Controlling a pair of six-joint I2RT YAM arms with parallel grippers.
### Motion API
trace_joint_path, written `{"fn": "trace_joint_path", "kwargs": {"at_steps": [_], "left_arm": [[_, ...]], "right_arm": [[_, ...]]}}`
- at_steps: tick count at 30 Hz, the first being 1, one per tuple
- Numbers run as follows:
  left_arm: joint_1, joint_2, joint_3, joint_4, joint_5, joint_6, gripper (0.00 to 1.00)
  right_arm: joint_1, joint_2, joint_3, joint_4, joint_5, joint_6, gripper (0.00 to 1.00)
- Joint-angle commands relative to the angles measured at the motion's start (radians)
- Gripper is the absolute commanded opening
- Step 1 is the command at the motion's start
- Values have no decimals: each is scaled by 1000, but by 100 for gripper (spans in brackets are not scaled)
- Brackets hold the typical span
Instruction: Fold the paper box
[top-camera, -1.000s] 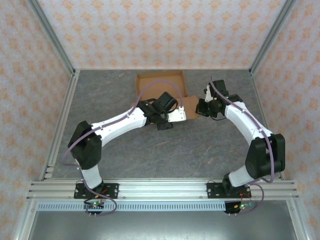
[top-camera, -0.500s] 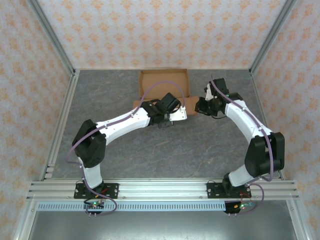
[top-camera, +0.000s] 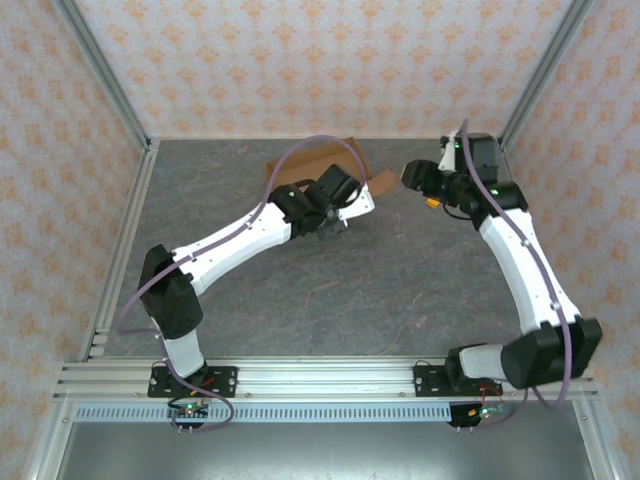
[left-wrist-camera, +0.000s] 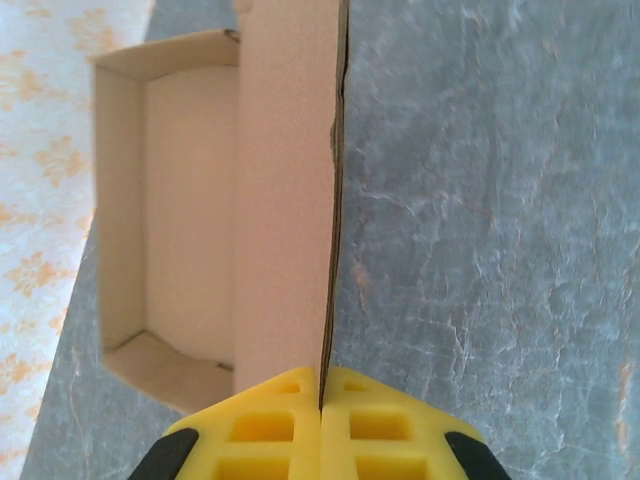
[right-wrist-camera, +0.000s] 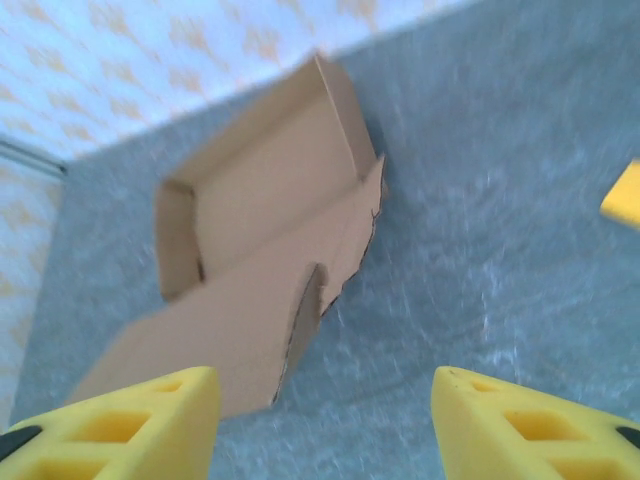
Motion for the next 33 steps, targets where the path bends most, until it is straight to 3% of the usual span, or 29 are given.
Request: {"fn": "trace_joint_path", "kwargs": {"at_steps": [1,9,15,19,26,33], "left_arm": [[6,-27,104,-136,-10,-162,0],[35,28,395,-329,39,-503,0],[55,76,599,-492,-25,-724,0],[64,37,589,-482,-9,-820,0],[83,30,589,-475,-25,-984,0],[84,54,564,-434,-56,-1225,0]], "right_arm": [[-3,-78,26,8,91,31,58],[13,-163,-85,4,39,0,58],[154,-207,-200,43,40,-87,58],[298,-265,-344,225,27,-140,60],[544,-296,-495,482,139,-256,67],[581,-264,-510,496,133,-305,70]]}}
